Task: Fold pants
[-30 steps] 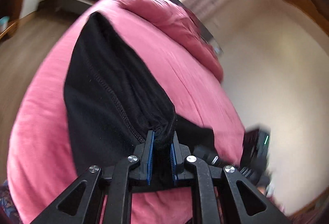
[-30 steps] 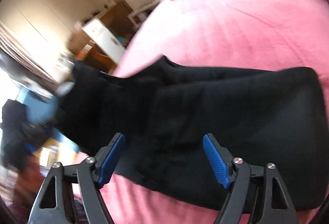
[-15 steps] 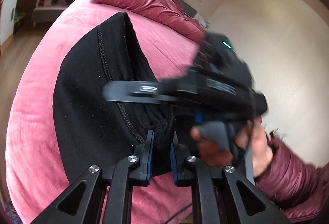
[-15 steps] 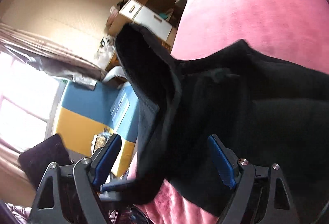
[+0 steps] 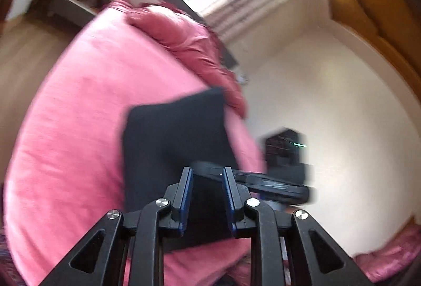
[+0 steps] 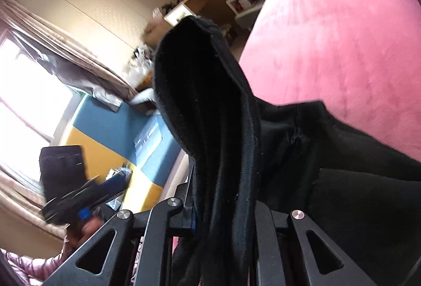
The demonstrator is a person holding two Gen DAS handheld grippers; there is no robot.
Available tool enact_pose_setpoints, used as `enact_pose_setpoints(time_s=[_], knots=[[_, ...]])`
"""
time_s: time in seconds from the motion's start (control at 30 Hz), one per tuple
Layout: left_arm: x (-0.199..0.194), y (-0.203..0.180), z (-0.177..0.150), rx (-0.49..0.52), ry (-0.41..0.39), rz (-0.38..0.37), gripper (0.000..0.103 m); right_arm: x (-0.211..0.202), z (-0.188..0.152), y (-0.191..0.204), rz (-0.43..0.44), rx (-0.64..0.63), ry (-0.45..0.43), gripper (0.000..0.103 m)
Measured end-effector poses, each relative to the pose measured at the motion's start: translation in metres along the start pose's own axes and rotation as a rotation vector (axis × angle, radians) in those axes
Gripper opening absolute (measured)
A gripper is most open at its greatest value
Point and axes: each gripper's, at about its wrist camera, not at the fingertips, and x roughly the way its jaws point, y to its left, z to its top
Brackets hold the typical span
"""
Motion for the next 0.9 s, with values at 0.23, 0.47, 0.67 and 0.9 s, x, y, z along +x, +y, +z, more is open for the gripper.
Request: enact_pose_setpoints(time_s=[0.23, 0.47, 0.67, 0.9], knots=[[0.047, 0.009, -0.016, -0.020, 0.089, 0.124, 0.023, -0.065, -0.015, -0.017, -0.011, 0.059, -0.126, 0.015], [0.090, -0.009, -0.028, 0.024, 0.181, 0.103, 0.024, -0.124, -0.050, -0.069, -0.095, 0.186, -0.212, 0.015], [0.137, -0.033, -0.047, 0.107, 0.323, 0.097, 0.024, -0.153, -0.073, -0.118, -0.156, 0.274, -0.223, 0.015], [0.174, -0.044, -0.079, 0.163, 0.466, 0.128, 0.024, -0.165, -0.091, -0.189, -0.211, 0.390, -0.177, 0.018]])
